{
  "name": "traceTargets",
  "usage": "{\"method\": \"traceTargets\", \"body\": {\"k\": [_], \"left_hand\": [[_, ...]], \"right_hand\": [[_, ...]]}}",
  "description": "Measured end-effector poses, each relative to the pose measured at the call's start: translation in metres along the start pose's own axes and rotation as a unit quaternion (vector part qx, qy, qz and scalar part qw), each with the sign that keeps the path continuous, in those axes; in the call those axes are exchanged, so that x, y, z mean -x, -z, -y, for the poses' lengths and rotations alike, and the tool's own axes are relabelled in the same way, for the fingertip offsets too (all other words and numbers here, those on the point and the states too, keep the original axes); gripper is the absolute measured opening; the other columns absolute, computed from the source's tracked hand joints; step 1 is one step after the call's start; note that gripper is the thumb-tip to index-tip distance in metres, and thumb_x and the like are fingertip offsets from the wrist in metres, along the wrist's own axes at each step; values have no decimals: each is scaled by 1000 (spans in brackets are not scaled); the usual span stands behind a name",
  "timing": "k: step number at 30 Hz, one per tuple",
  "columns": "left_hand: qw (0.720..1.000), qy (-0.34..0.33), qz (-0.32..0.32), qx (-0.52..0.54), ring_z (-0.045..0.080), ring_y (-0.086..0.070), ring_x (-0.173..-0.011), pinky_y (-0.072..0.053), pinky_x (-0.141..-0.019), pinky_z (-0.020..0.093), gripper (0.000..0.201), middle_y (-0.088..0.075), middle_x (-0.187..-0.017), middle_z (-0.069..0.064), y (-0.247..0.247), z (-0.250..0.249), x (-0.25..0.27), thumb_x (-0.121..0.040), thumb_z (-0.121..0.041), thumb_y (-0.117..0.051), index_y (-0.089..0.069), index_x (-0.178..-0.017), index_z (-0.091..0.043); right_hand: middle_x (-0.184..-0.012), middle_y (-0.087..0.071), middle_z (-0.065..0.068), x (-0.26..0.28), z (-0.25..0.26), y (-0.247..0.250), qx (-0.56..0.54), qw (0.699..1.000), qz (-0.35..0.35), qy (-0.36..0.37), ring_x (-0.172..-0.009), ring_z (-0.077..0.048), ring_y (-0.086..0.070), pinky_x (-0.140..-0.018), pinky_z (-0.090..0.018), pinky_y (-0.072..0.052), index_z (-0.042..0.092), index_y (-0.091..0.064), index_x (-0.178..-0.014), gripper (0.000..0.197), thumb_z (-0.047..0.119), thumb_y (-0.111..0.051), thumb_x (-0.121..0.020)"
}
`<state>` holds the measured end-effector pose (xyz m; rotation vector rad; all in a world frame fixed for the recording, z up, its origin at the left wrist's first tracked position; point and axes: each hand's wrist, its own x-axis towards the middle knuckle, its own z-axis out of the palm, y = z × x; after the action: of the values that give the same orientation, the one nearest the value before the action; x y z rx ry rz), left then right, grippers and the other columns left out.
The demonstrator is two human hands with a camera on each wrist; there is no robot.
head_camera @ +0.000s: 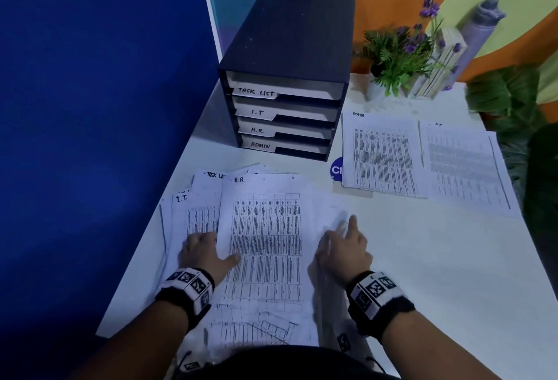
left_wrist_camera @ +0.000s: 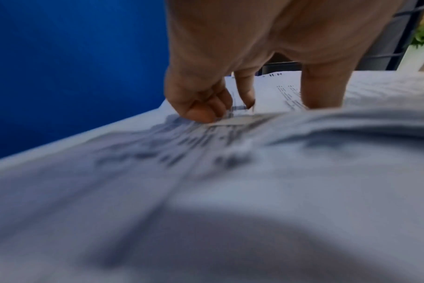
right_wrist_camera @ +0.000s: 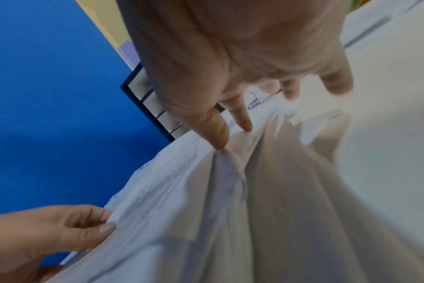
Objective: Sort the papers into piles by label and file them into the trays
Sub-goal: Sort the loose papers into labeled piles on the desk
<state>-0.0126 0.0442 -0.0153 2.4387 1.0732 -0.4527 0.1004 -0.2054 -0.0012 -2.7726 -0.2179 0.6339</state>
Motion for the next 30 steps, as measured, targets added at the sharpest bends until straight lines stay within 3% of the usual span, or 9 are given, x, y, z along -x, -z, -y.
{"method": "traceTargets", "body": {"k": [3, 6, 9, 13, 17, 19, 22, 25, 30], "left_hand": [[996, -38, 13, 82, 23, -54, -107, -49, -93, 36, 48, -51, -120, 8, -6, -9, 1, -70, -32, -83, -56, -108, -19], [988, -68, 34, 133, 18, -58, -97, -47, -81, 26, 39, -58, -106, 1, -13, -16, 8, -77, -11, -77, -50, -104, -19], [979, -90, 80, 165, 18, -60, -102, -50, -90, 32, 39, -60, -110, -2, -20, -18, 13, -85, -18, -70, -50, -118, -20], [968, -110, 118, 191, 24, -61, -102, -50, -92, 40, 22, -62, -110, 1, -21, -20, 19, -92, -22, -58, -54, -114, -18], [952, -93, 68, 285, 16, -65, -92, -49, -78, 27, 22, -67, -97, -6, -18, -19, 23, -89, -9, -66, -57, -105, -21], [938, -71, 65, 334, 13, -66, -92, -50, -78, 26, 28, -68, -95, -10, -14, -16, 23, -84, -11, -73, -59, -105, -22], [931, -56, 86, 350, 16, -65, -100, -52, -92, 37, 30, -69, -106, -6, -11, -14, 20, -84, -26, -74, -62, -111, -19], [936, -64, 87, 335, 20, -65, -102, -51, -95, 39, 17, -69, -104, -4, -12, -11, 18, -89, -19, -67, -62, -106, -21], [938, -27, 30, 345, 24, -67, -94, -52, -87, 34, 16, -70, -96, 1, -14, -5, 17, -85, -13, -72, -63, -98, -17]], "right_hand": [[-153, -23, -23, -3, -4, 4, -11, 996, -67, 53, -133, -41, -34, -105, -50, -37, 16, -55, -126, 45, 41, -47, -88], [-117, -59, -25, -17, -15, -4, -151, 988, -32, 29, -103, -39, -58, -89, -44, -50, 6, -54, -123, 68, 54, -43, -76], [-133, -43, -23, -18, -27, -3, -251, 965, 25, -67, -117, -37, -54, -102, -46, -46, 10, -35, -144, 79, 39, -69, -78], [-138, -40, -20, -15, -41, -12, -334, 935, 20, -120, -120, -35, -51, -103, -46, -45, 14, -26, -149, 91, 34, -76, -76], [-105, -62, -12, -5, -40, -8, -429, 895, 11, -124, -89, -28, -63, -85, -43, -55, 16, -33, -143, 68, 24, -68, -85], [-80, -64, -9, -2, -39, -4, -474, 874, -5, -112, -70, -26, -63, -73, -50, -57, 15, -47, -126, 44, 16, -64, -85], [-69, -64, -10, -4, -42, 2, -450, 886, -64, -89, -62, -23, -59, -67, -49, -56, 9, -58, -88, 7, 8, -63, -84], [-67, -62, -13, -10, -53, 4, -420, 900, -79, -89, -63, -22, -56, -68, -46, -55, 3, -55, -72, 16, 11, -65, -83], [-72, -66, -19, -10, -71, -1, -447, 887, -61, -97, -65, -23, -59, -70, -52, -56, -3, -60, -78, 15, 9, -67, -84]]}}
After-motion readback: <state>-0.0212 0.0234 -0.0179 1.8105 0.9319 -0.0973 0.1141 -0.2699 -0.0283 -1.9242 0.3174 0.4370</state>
